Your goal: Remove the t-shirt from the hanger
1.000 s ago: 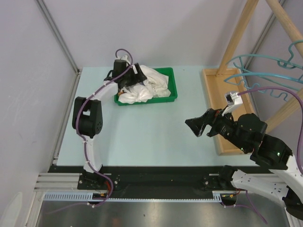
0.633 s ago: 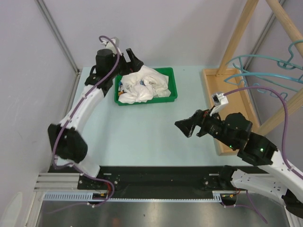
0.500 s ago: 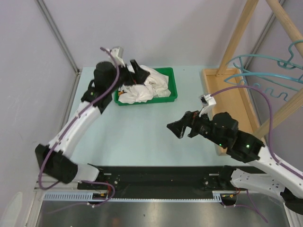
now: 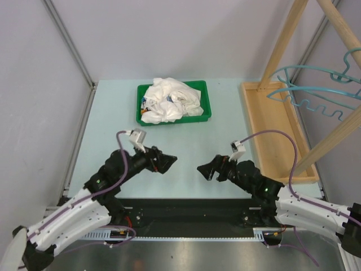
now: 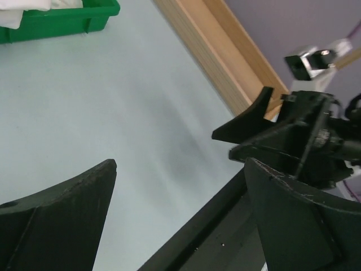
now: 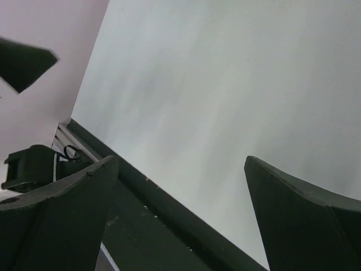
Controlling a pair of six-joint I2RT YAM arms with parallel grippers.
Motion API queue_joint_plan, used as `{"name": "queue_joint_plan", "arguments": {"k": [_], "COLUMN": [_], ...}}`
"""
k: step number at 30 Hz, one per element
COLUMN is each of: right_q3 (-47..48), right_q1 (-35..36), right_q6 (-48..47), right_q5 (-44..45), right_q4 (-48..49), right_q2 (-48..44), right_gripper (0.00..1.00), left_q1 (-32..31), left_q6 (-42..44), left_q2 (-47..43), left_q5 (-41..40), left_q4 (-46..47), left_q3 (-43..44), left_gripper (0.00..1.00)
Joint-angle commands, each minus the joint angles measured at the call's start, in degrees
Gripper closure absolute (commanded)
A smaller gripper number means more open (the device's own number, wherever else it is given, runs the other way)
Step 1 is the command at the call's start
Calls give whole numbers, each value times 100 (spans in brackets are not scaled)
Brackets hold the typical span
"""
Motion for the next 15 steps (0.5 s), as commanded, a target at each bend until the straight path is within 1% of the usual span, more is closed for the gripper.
{"name": "queue_joint_plan", "arguments": {"k": [1, 2, 3, 4, 5, 6, 8, 10, 11, 13, 14, 15], "right_q3": [-936, -1338, -1594, -1814, -2295, -2457, -2590, -2617, -2599, -2581, -2581, -2590], "right_q1": [-33, -33, -50, -50, -42, -50, -59, -50, -33, -50, -50, -42], "right_q6": [615, 668, 721, 800, 861, 923, 1002, 976, 967, 958, 976, 1011], "right_q5": [628, 681, 760, 821, 865, 1005, 1146, 1279, 1323, 1393, 1419, 1333], "right_q4": [1888, 2118, 2381, 2923, 3181, 3366, 3220, 2738, 2596, 2437, 2454, 2480], "right_q2": [-308, -352, -518, -606, -668, -878, -1107, -1389, -1450, -1460, -1443, -1416], "right_gripper": [0, 0, 0, 0, 0, 0, 0, 0, 0, 0, 0, 0], "left_q1": [-22, -22, -22, -22, -22, -22, -22, -22, -22, -22, -22, -22], "left_q6": [-676, -851, -931, -1010, -1133, -1178, -1257, -1283, -1292, -1336, -1354, -1371], "left_q2": [-1368, -1608, -1819, -2230, -2434, -2636, -3302, -3631, -4110, -4430, -4397, -4213], "left_q5": [175, 402, 465, 518, 640, 702, 790, 817, 835, 887, 1001, 1306], "left_q4": [341, 420, 465, 500, 492, 491, 430, 203, 114, -105, -54, 234], "left_q3": [-976, -1387, -1574, -1758, -2065, -2207, -2576, -2857, -2937, -3060, -3061, -3244], "left_gripper": [0, 0, 0, 0, 0, 0, 0, 0, 0, 0, 0, 0]}}
